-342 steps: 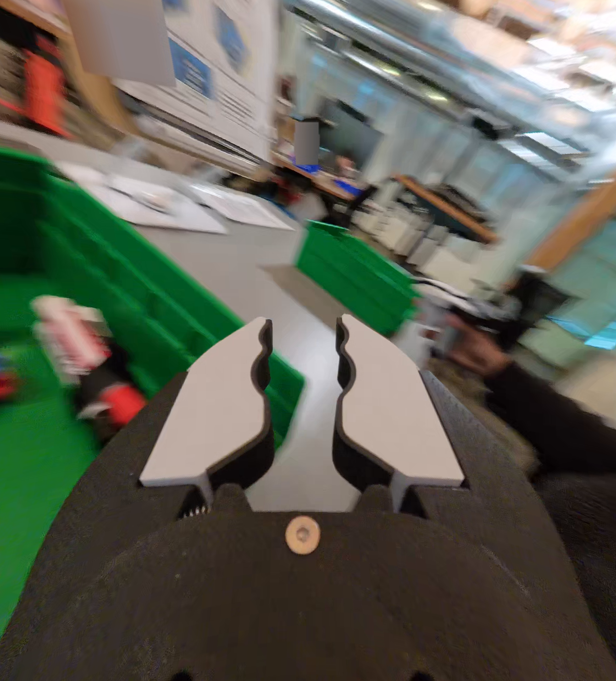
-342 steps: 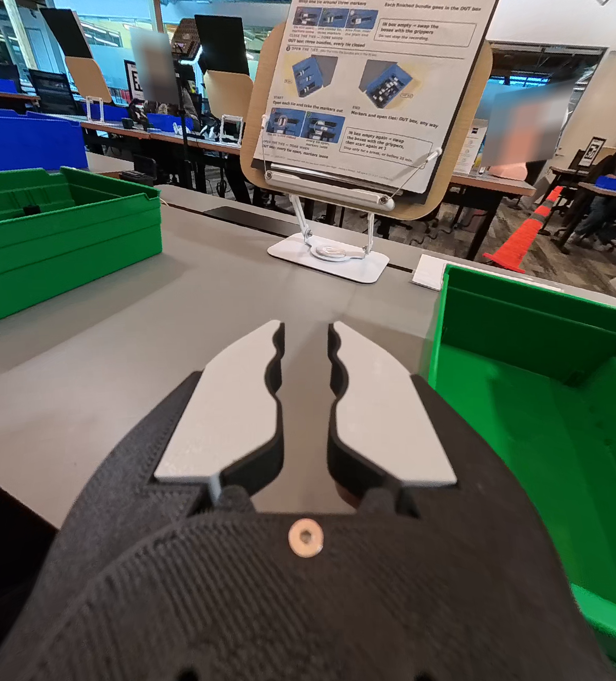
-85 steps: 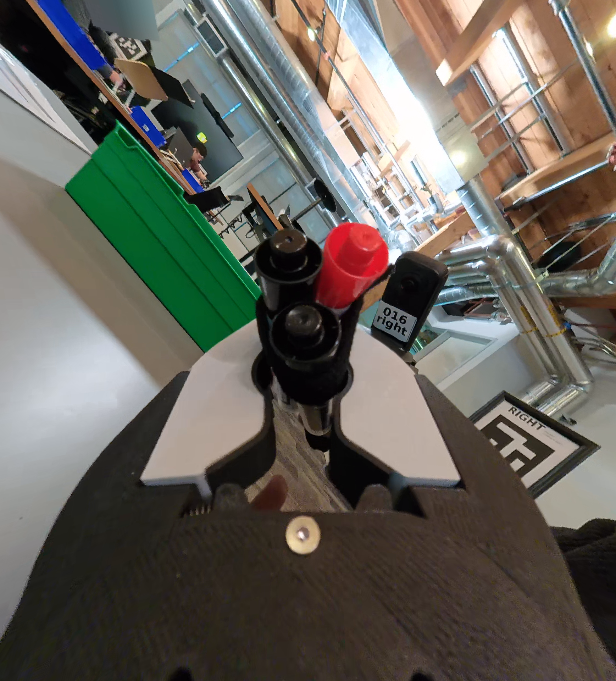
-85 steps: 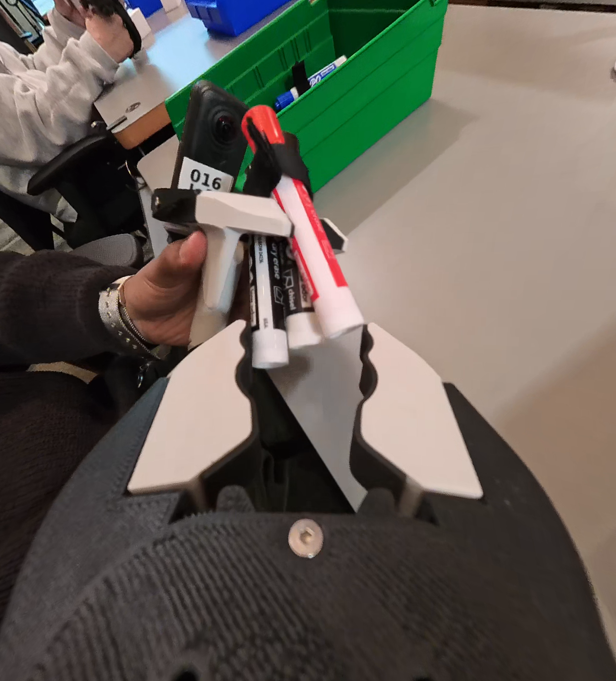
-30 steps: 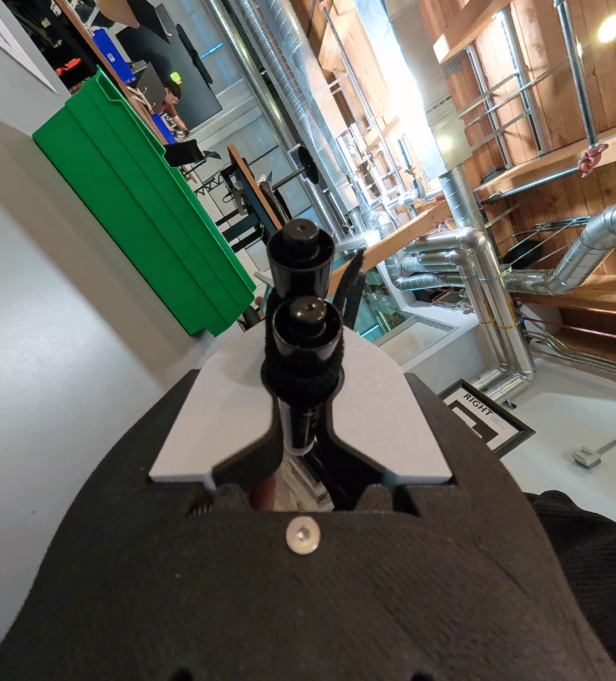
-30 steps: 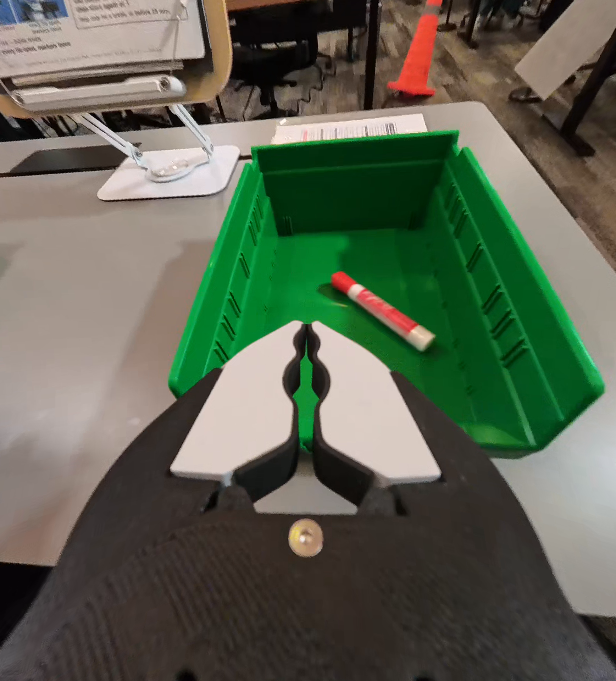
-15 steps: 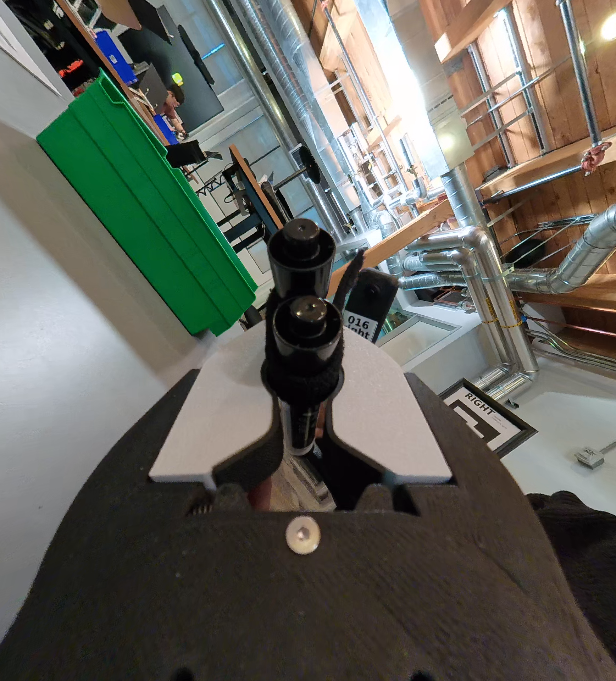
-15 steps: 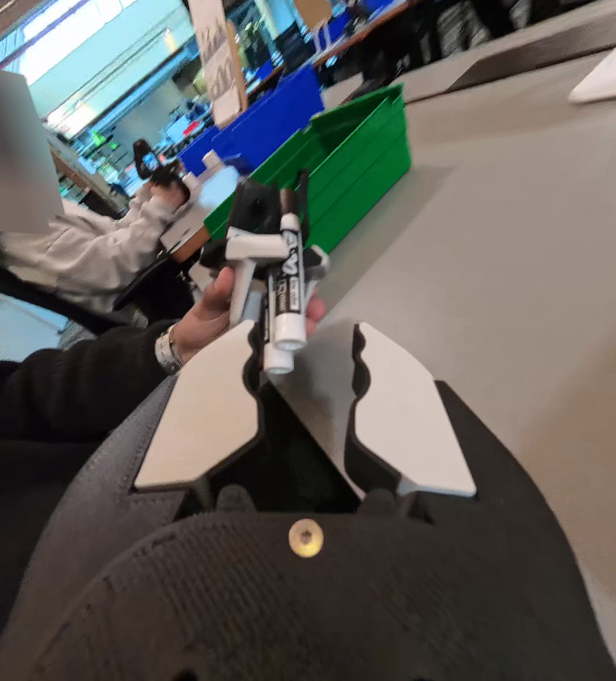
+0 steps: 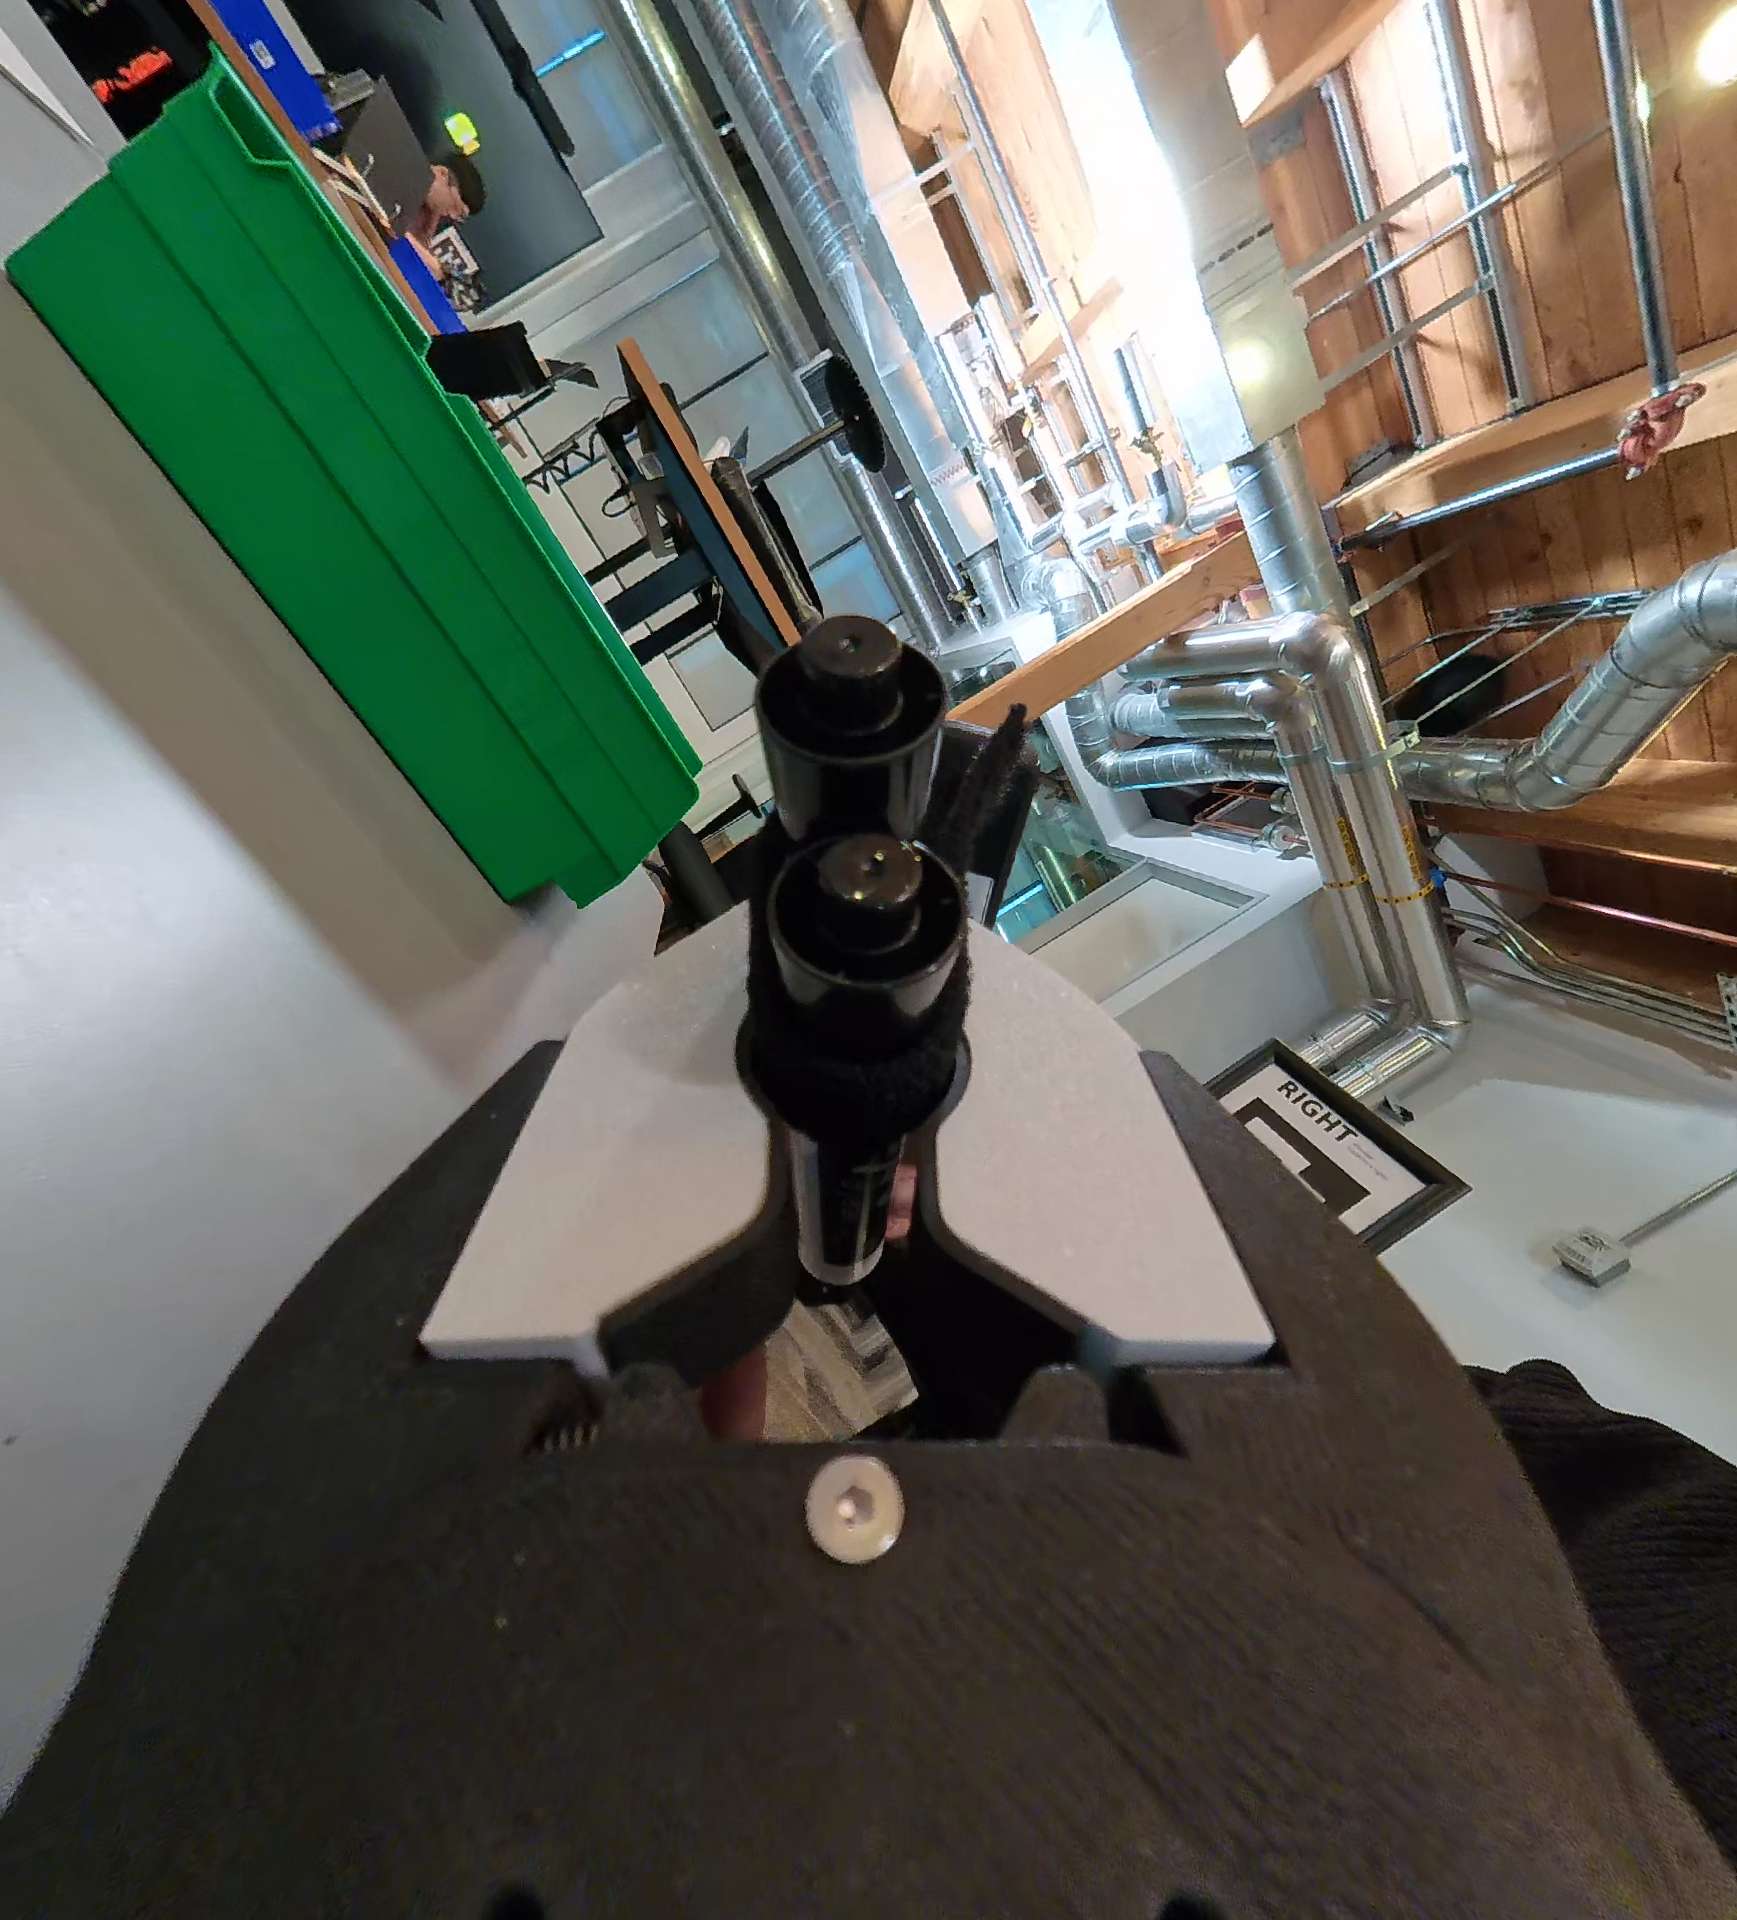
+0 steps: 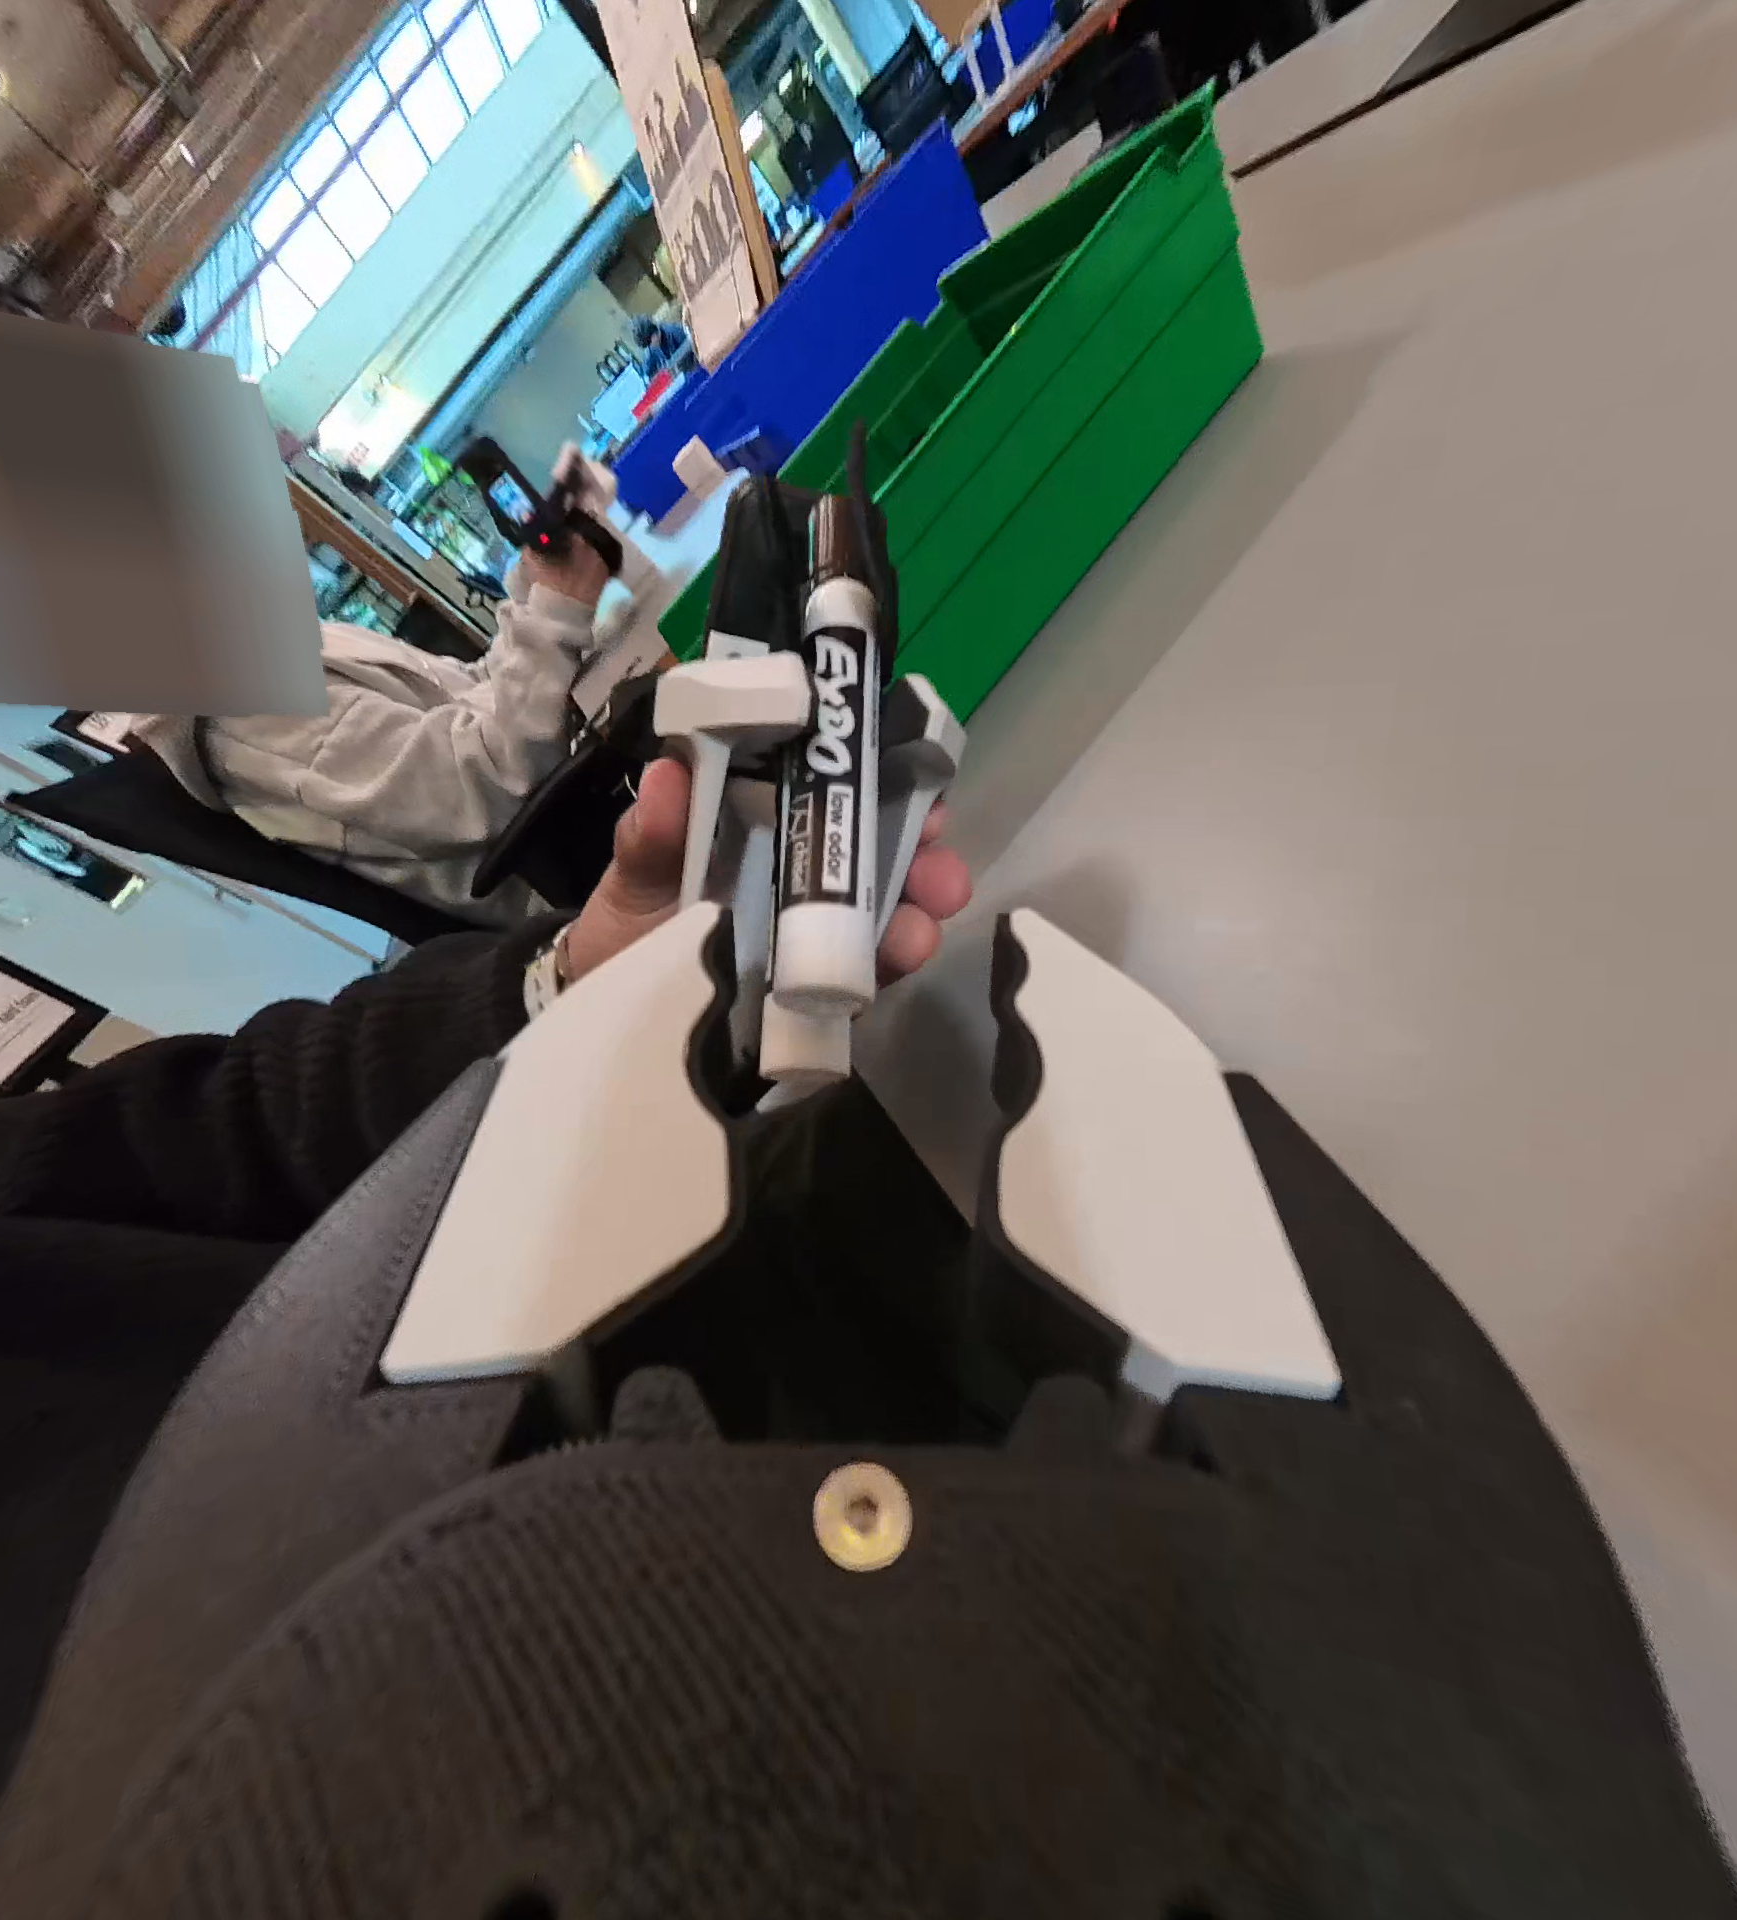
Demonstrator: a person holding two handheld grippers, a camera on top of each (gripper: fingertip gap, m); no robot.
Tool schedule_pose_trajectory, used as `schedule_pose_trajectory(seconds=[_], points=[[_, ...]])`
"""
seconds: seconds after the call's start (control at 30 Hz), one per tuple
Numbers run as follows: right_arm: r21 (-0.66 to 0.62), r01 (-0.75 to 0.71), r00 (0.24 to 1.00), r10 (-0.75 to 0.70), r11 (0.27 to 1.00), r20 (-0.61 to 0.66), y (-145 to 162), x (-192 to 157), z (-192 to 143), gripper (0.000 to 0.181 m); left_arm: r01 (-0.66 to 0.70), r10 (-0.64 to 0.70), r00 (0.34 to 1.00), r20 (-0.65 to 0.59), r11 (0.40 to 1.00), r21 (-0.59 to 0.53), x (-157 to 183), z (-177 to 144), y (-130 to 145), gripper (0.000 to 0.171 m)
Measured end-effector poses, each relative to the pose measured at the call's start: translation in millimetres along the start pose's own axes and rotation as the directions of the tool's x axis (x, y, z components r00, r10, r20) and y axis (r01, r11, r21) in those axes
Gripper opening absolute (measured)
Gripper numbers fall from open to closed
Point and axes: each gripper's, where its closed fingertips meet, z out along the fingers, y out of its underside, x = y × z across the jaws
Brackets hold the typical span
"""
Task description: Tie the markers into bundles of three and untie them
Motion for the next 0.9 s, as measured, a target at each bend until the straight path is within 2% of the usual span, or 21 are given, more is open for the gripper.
schedule_pose_trajectory(seconds=[0.1,0.2,0.5,0.6,0.9], points=[[-0.043,0.022,1.000,-0.023,0.999,-0.020,9,1,7,0.041,0.008,-0.008,1.000,0.004,1.000,-0.006,-2,1,2,0.020],[-0.047,0.028,1.000,-0.028,0.999,-0.010,10,-2,9,0.020,0.014,-0.014,1.000,0.016,1.000,0.000,-4,0,2,0.020],[0.053,-0.074,0.997,0.076,0.996,-0.021,-10,11,-1,0.020,0.133,-0.135,0.990,0.033,0.990,0.052,-18,1,-4,0.020],[0.116,-0.096,0.994,0.101,0.989,-0.038,-28,23,-6,0.020,0.196,-0.198,0.980,0.017,0.977,0.080,-26,3,-11,0.020],[0.249,-0.146,0.987,0.159,0.958,-0.033,-52,39,-34,0.019,0.213,-0.215,0.975,0.062,0.976,0.043,-34,3,-3,0.018]])
